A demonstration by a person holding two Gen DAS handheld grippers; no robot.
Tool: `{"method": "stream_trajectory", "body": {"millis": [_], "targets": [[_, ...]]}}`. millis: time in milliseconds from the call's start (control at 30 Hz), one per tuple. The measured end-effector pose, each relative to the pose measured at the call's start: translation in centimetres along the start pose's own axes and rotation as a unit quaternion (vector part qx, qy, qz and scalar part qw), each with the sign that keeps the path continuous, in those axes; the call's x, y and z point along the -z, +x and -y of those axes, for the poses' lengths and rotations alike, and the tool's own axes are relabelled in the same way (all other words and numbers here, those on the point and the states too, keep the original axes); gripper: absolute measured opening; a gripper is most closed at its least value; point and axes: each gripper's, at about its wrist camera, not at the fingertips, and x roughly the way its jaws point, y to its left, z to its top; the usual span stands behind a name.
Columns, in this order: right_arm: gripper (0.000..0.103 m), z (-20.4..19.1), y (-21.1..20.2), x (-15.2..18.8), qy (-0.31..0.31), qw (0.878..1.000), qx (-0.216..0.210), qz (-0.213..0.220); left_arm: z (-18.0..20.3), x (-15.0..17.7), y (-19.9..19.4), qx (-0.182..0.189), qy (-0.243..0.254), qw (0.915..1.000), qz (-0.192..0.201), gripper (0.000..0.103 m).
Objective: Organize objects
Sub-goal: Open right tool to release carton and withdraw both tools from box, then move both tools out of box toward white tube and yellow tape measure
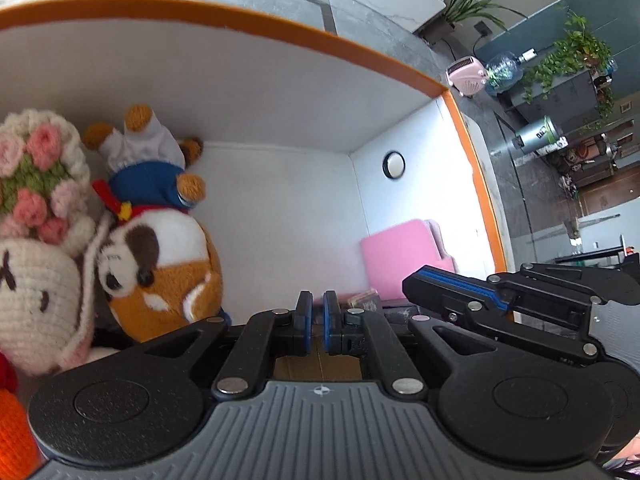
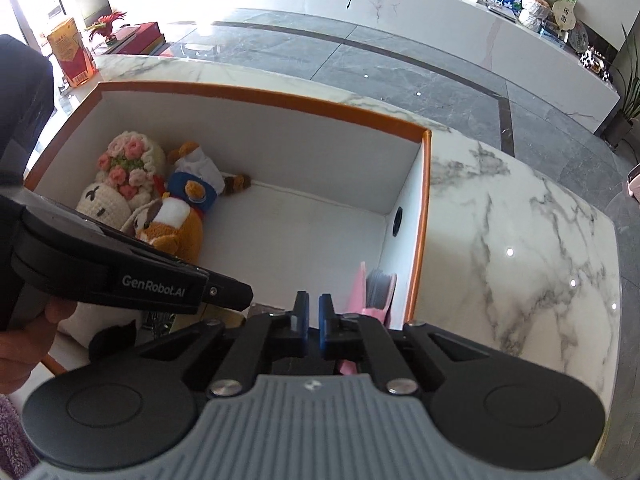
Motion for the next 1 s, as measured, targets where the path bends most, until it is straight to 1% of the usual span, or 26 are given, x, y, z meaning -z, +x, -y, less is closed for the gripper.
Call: {"method": "stream_trajectory", "body": {"millis": [33, 133, 200, 267, 333, 433, 567, 633, 767, 867, 1000], "targets": [[0.004, 0.0, 0.0, 0.1, 0.000, 1.000, -0.002, -0.007, 0.1, 0.2, 0.1, 0.002, 0.003, 1.0000, -0.004, 0.005], [0.004, 0.2, -0.3, 0.2, 0.003, 1.000, 0.001, -0.004, 0.2, 0.7, 0.3, -0.006, 0.009, 0.9999, -0.007, 0.005], [0.004, 0.2, -0.6, 0.2, 0.002, 1.000, -0.001, 0.006, 0.1, 0.7, -0.1, -0.010, 0.007, 0.9999, 0.008, 0.005], [0.005, 0.0, -1.0, 0.0, -0.004, 1.000, 0.006, 0.018, 0.2, 0.3, -0.6, -0.013, 0.003, 0.9995, 0.027, 0.005], [0.005, 0.1, -1.2, -0.3, -0.001, 1.000, 0.011, 0.028, 0.3, -0.2, -0.8, -0.011, 0.002, 0.9993, 0.035, 0.005], [0.005, 0.6, -1.8, -0.9, 0.012, 0.999, 0.021, 0.049, 0.8, -1.0, -0.4, -0.020, 0.004, 0.9990, 0.041, 0.005], [0.005, 1.1, -1.7, -1.9, 0.004, 0.998, 0.034, 0.057, 0.9, -1.2, 0.4, -0.001, 0.001, 0.9996, 0.030, 0.005], [0.004, 0.9, -1.3, -2.4, -0.016, 0.998, 0.041, 0.054, 1.0, -1.0, 0.9, 0.005, -0.001, 0.9998, 0.018, 0.005], [0.004, 0.5, 0.2, -3.0, -0.048, 0.997, 0.041, 0.034, 0.8, -0.7, 0.6, 0.005, -0.003, 0.9999, 0.012, 0.005], [0.003, 0.1, 1.0, -3.0, -0.068, 0.996, 0.049, 0.020, 0.7, -0.7, 0.5, 0.001, 0.005, 0.9999, 0.010, 0.005], [0.000, -0.1, 1.8, -3.2, -0.084, 0.995, 0.056, 0.004, 0.0, -0.7, 0.6, 0.018, -0.012, 0.9997, 0.010, 0.005]]}}
